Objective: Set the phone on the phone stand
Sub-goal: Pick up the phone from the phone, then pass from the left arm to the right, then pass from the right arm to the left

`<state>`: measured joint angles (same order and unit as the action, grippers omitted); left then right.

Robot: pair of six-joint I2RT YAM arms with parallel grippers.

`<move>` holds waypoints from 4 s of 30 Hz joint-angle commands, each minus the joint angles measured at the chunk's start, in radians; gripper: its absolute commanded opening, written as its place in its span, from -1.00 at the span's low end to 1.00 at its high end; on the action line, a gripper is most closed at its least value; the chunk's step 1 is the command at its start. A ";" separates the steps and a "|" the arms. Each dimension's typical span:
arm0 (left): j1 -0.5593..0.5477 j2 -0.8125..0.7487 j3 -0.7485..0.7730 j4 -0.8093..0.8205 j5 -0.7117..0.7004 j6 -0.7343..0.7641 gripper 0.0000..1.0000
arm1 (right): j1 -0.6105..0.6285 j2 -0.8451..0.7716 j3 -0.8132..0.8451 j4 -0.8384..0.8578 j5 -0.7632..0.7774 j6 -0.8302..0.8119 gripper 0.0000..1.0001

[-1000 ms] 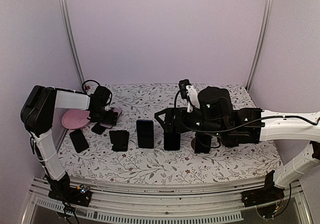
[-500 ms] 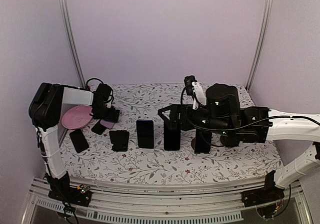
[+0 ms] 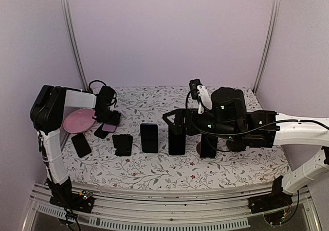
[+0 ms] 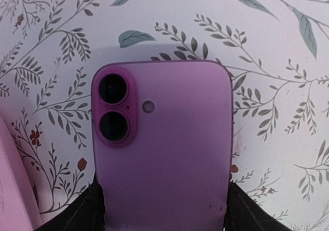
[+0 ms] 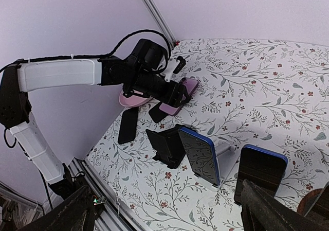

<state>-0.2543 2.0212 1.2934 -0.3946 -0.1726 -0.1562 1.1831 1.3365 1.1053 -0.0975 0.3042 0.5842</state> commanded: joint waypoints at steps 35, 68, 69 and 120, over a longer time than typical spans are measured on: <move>-0.156 -0.450 0.013 -0.001 0.136 0.053 -0.01 | -0.180 0.182 0.212 0.115 -0.319 0.010 0.99; -0.629 -0.675 -0.162 0.245 0.133 0.148 -0.03 | -0.238 0.336 0.227 0.283 -0.363 0.202 0.03; -0.633 -0.674 -0.164 0.250 0.128 0.148 -0.03 | -0.238 0.331 0.219 0.288 -0.359 0.208 -0.11; -1.140 -0.738 -0.531 0.966 -0.725 0.824 0.37 | 0.003 0.227 0.365 -0.068 0.284 0.654 -0.96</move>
<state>-1.3762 1.2854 0.7631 0.6048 -0.9195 0.6918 1.1774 1.5707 1.4242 -0.2035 0.5499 1.2198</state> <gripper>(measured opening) 0.674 0.079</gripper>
